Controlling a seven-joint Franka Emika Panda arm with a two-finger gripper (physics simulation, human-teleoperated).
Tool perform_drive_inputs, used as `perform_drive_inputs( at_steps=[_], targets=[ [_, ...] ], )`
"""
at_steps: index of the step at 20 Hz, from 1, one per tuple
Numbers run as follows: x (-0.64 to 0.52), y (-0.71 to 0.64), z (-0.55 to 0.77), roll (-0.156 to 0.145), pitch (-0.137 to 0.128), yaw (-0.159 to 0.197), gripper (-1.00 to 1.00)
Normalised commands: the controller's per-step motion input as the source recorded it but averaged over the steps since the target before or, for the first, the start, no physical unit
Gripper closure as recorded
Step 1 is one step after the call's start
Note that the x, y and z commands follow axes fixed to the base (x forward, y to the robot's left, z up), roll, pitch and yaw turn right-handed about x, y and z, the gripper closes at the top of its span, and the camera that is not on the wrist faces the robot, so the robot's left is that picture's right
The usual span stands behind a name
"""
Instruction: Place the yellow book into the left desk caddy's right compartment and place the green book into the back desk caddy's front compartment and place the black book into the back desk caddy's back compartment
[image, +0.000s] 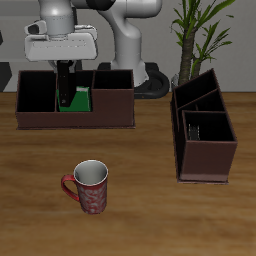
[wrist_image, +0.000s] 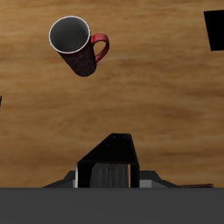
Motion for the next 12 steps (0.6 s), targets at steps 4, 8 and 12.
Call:
perform_drive_inputs(
  at_steps=[4,8,12],
  targets=[
    [-0.25,-0.33,0.14,-0.071,-0.042,-0.003,1.0],
    [-0.24,-0.23,0.07,-0.053,0.006,-0.003,1.0],
    [-0.28,-0.05,0.14,-0.013,-0.027,0.007,1.0]
  ],
)
